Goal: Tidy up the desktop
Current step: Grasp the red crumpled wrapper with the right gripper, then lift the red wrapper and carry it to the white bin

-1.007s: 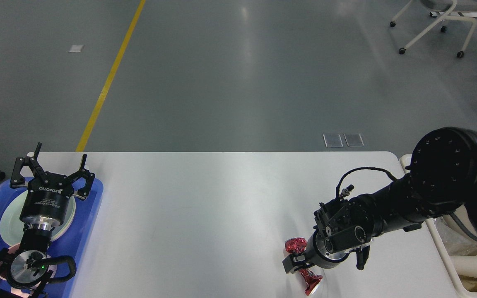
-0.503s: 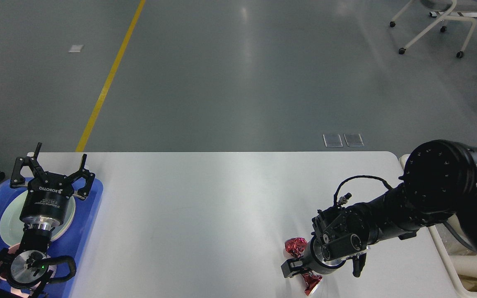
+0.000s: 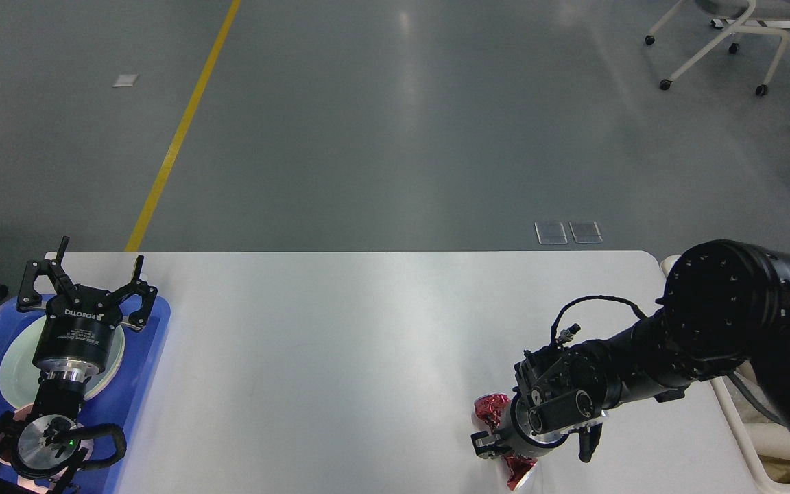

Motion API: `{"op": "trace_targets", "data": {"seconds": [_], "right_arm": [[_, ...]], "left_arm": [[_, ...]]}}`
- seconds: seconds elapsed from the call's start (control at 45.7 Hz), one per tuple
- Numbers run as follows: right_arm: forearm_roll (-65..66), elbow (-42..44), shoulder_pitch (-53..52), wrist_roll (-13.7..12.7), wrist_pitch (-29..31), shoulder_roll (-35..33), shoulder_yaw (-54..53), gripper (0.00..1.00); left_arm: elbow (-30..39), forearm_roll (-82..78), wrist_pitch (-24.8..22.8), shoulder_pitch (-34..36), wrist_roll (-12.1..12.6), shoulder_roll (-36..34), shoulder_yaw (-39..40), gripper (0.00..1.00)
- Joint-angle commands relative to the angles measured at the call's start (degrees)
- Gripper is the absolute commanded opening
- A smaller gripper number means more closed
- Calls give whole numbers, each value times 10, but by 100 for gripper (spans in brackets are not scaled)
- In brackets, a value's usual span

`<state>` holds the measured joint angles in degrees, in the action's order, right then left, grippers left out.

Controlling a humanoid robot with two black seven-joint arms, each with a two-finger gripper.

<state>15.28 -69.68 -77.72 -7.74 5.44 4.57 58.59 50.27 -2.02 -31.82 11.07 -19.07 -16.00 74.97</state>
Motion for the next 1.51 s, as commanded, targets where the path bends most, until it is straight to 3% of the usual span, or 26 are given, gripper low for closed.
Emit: {"op": "trace_targets", "data": {"seconds": [0.0, 0.525, 0.679, 0.919, 1.16, 1.313, 1.488], "right_arm": [[-8, 0, 0, 0, -1, -1, -1, 0], [-140, -22, -38, 3, -7, -17, 0, 0], [-142, -100, -122, 2, 6, -53, 5, 0], [-159, -197, -307, 0, 104, -162, 21, 0], [-170, -252, -461, 0, 182, -204, 95, 0], [-171, -302, -512, 0, 190, -205, 109, 0], [-172, -301, -515, 0, 186, -212, 117, 0]], "left_arm": [[0, 0, 0, 0, 0, 0, 0, 96], [0, 0, 0, 0, 0, 0, 0, 96], [0, 0, 0, 0, 0, 0, 0, 96], [0, 1, 0, 0, 0, 0, 0, 96], [0, 0, 0, 0, 0, 0, 0, 96], [0, 0, 0, 0, 0, 0, 0, 96], [0, 0, 0, 0, 0, 0, 0, 96]]}}
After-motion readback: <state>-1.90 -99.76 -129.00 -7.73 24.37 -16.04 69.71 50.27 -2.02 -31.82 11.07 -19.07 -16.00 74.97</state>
